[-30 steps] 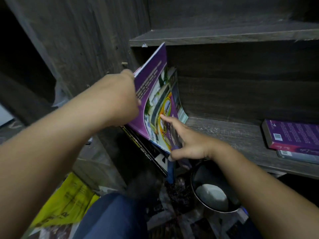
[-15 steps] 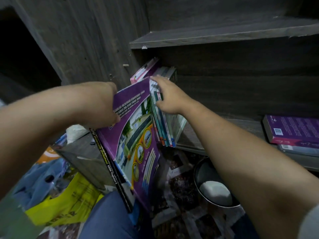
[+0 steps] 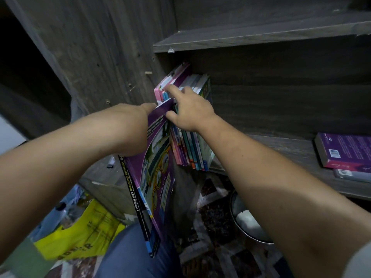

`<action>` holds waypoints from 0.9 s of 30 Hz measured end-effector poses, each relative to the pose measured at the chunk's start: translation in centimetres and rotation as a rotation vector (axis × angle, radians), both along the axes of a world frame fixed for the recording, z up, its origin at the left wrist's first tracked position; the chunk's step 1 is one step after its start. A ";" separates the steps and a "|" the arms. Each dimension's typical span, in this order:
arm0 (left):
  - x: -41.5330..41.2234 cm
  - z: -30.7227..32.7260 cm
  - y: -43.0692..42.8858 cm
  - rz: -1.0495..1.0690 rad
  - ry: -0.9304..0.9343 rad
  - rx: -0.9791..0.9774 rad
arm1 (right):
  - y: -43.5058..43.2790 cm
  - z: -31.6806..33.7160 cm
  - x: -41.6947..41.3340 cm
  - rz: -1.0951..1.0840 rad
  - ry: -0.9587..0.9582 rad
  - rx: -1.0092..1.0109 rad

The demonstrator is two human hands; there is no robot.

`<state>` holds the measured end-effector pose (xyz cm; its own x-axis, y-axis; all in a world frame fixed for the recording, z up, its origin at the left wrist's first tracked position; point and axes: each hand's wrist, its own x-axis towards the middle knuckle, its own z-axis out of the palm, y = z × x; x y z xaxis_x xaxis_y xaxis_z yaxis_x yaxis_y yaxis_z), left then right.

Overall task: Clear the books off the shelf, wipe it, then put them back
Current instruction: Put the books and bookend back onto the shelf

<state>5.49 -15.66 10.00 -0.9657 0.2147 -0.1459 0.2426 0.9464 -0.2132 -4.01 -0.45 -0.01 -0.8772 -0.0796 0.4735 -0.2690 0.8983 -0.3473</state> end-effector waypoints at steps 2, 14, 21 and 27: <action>0.0 0.0 -0.1 0.006 0.008 -0.005 | -0.2 0.3 -0.3 -0.036 0.016 0.020; -0.6 -0.6 -1.2 -0.008 0.000 0.029 | 3.7 0.7 0.0 0.053 -0.027 -0.015; 0.0 -1.5 -0.8 0.001 0.045 0.082 | 3.4 -0.2 0.2 -0.166 0.079 0.031; 1.0 -1.2 -0.2 -0.050 0.163 0.134 | 4.7 -0.9 0.1 -0.159 0.098 0.005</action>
